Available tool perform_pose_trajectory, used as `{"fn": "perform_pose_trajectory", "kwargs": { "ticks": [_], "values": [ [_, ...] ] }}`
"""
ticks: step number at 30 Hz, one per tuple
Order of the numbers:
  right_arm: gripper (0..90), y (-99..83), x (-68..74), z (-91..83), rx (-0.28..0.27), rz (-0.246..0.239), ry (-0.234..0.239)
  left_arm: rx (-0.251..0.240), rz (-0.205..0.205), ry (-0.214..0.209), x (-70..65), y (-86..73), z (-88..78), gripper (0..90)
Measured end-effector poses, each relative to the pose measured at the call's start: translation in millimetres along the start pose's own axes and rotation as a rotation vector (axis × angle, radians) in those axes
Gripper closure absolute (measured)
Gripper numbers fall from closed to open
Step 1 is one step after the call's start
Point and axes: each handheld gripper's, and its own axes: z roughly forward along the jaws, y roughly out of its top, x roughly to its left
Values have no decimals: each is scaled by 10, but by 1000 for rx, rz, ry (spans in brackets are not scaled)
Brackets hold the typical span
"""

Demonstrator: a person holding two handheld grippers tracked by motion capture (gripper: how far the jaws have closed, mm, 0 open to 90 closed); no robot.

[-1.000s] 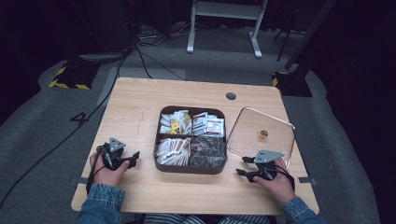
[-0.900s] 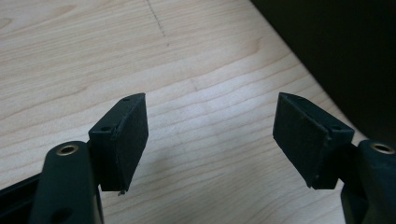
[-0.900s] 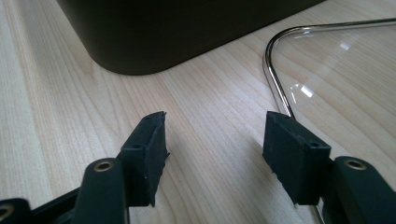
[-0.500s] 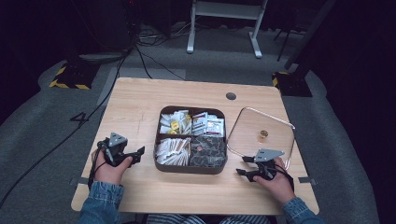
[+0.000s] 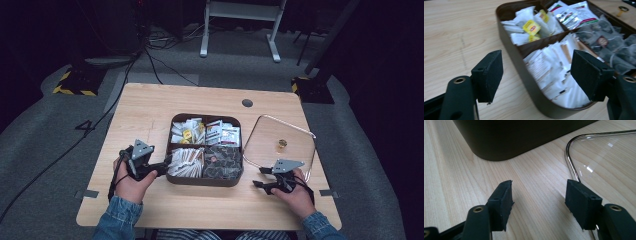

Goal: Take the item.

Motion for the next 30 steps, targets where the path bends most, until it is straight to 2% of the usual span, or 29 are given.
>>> {"fn": "perform_pose_trajectory", "kwargs": {
  "ticks": [8, 12, 13, 14, 15, 19, 20, 21, 23, 25, 28, 30],
  "values": [
    [391, 0, 0, 0, 0, 0, 0, 20, 48, -25, -149, 2, 122, 295],
    [391, 0, 0, 0, 0, 0, 0, 44, 73, -38, -200, -12, 193, 343],
    [390, 0, 0, 0, 0, 0, 0, 56, 95, -34, -220, -21, 232, 343],
    [391, 0, 0, 0, 0, 0, 0, 83, 127, -18, -242, -35, 285, 427],
    [391, 0, -1, 0, 0, 0, 0, 96, 137, -13, -249, -42, 312, 459],
    [391, 0, -2, 0, -1, 1, 1, 130, 138, -14, -246, -51, 394, 574],
    [391, 0, -2, 0, -1, 1, 1, 130, 138, -14, -246, -51, 394, 585],
    [392, 0, -4, 0, -1, 2, 2, 137, 145, 3, -244, -57, 435, 589],
    [392, 0, -4, 0, -1, 2, 2, 147, 145, 1, -250, -61, 458, 598],
    [392, 0, -5, 0, -1, 2, 2, 163, 175, 22, -268, -67, 512, 614],
    [392, 0, -5, 0, -2, 2, 3, 160, 176, 32, -260, -64, 523, 649],
    [391, 0, -5, 0, -2, 2, 2, 145, 161, 49, -220, -58, 507, 672]
  ]
}}
